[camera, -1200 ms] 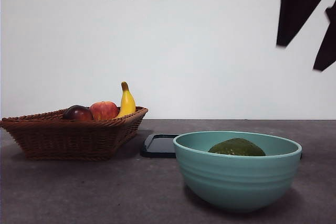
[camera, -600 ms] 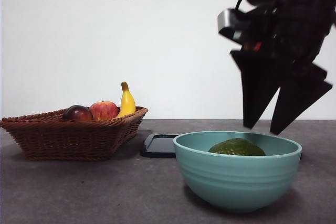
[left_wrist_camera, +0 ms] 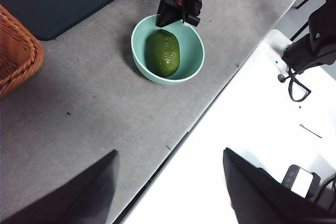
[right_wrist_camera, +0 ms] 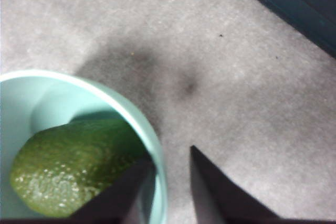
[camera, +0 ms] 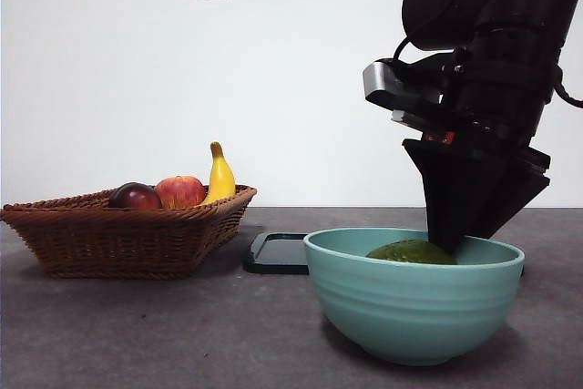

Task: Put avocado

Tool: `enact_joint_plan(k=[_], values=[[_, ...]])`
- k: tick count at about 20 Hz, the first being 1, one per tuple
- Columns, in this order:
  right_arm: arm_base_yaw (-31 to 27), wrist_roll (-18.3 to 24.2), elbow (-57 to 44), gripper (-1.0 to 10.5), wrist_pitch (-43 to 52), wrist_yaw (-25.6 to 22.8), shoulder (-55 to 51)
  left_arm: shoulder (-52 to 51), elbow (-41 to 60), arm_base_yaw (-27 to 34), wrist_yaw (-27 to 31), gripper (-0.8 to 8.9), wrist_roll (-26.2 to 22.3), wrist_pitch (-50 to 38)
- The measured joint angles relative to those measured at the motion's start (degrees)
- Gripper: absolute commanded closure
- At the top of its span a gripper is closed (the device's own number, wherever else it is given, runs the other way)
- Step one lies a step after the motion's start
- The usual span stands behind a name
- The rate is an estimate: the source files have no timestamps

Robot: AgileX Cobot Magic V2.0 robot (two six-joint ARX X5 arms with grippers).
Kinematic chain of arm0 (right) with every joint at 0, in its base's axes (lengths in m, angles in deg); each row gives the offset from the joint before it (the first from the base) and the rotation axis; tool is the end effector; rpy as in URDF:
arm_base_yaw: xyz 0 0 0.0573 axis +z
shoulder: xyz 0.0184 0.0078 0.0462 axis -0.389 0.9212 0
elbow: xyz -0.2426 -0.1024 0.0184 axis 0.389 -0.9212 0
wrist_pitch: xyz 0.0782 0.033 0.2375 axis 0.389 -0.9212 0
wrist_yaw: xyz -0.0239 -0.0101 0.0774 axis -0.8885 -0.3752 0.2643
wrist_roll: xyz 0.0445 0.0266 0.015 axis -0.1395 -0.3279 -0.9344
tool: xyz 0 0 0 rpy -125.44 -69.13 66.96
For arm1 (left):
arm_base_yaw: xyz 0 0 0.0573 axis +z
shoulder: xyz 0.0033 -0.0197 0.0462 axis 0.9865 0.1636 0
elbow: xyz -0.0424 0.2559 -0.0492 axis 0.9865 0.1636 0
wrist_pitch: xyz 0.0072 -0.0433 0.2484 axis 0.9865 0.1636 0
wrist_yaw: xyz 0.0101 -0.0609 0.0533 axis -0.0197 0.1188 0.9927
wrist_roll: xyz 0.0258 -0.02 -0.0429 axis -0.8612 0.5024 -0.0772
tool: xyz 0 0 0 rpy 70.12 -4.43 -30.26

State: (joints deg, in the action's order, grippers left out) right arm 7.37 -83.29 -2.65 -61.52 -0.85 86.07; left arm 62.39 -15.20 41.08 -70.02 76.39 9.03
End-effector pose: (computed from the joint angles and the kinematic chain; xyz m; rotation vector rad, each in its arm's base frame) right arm 0.2414 0.1488 0.1950 -0.1968 1.3328 0.6479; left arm 0.0941 -0.0903 0.3752 0.1387 0.8929 -0.9621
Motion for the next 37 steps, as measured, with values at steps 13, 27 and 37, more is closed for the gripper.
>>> enact_joint_plan(k=[13,27,37], values=[[0.15,-0.02,4.70,9.4,-2.49,-0.17,-0.35,0.00,0.00,0.00,0.00,4.94,-0.02,-0.35],[-8.55,-0.24,28.28,9.4,-3.48,-3.48,14.95,0.00,0.00,0.00,0.00,4.94,-0.02,0.59],[-12.66,-0.24,34.75,9.4,-2.62,-3.19,24.96,0.00,0.00,0.00,0.00,4.94,-0.02,1.31]])
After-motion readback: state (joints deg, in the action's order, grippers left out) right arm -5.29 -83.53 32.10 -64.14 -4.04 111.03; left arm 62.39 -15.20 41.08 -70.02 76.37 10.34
